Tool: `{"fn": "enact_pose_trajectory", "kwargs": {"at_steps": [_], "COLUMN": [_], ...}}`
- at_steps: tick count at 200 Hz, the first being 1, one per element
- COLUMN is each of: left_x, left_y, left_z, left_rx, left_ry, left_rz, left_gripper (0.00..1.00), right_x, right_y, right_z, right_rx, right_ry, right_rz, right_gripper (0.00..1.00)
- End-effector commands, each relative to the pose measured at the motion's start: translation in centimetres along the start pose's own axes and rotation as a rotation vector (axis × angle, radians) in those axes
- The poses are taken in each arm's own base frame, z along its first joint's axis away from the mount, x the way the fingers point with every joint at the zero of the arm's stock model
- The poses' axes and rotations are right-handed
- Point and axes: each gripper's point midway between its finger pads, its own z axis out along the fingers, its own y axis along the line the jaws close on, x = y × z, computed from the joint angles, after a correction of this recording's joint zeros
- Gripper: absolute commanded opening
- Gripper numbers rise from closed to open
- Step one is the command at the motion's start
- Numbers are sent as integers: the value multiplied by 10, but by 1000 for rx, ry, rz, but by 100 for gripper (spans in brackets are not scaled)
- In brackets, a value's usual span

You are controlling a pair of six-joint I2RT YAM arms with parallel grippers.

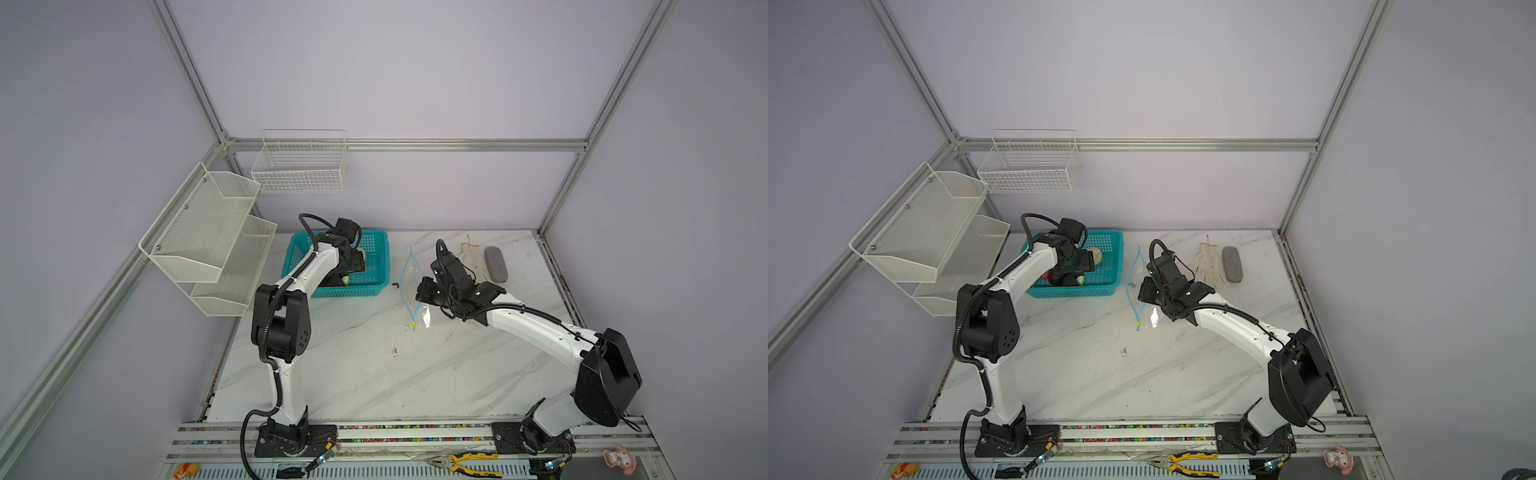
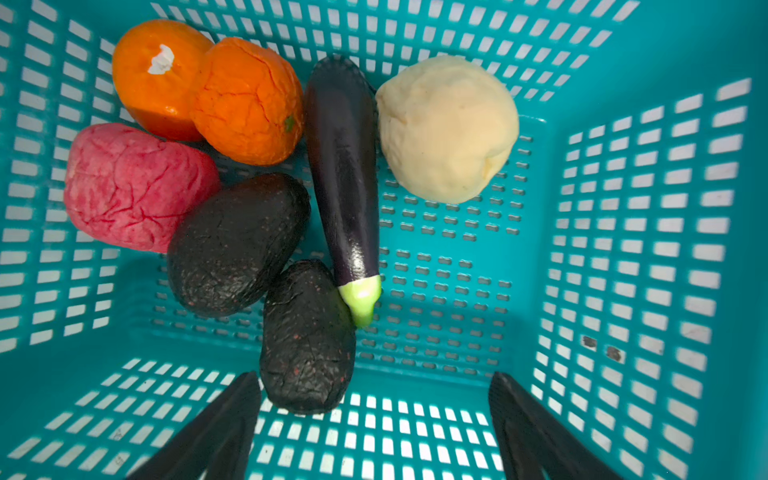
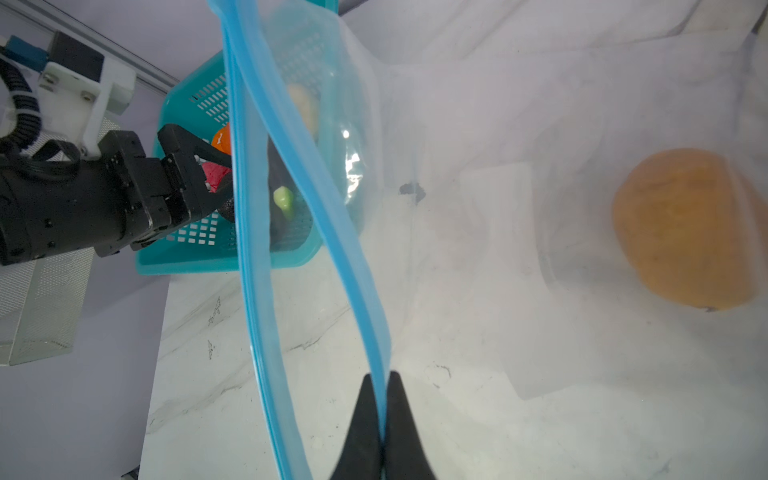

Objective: Place the food in the zip-top bag and seal the zipper
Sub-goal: 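Move the left gripper back over the teal basket while the right gripper holds the zipper, then lower the left gripper onto the cream pear and close on it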

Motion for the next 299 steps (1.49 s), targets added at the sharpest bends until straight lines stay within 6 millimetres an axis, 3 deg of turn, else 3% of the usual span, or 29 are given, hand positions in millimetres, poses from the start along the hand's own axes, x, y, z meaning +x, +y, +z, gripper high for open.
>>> {"fn": "enact_pose_trajectory", "kwargs": {"at_steps": [1,21,71,96,124,149,191,255,299], "left_x": [-37,-51,-68,-75,-79,-81,-84,-86,-91], "left_y": [4,7,-12,-32,-56,-50,-43,-45,-45], "left_z": [-16,-9,12,14,14,22,36,61,66], "left_rx": [-23,-61,8,124,240,196,131,91,67], "left_ry": [-85,-111,-155,-204,-242,-251,-256,-206,-219], "left_rz": [43,53,6,0,34,45,60,54,43], "left_gripper": [85,84,78,77,83,92,97,95,95], "right_x": [0,3,5,6,6,5,5,4,4], "right_y": [5,6,5,5,6,4,3,3,3], "right_z": [7,11,13,11,11,8,9,13,16], "right_rx": [-29,-35,-37,-48,-50,-41,-38,-25,-24], "right_ry": [4,18,25,17,25,17,19,20,23], "right_rz": [-22,-32,-33,-29,-22,-18,-13,-13,-13], "right_gripper": [0,0,0,0,0,0,0,0,0]}}
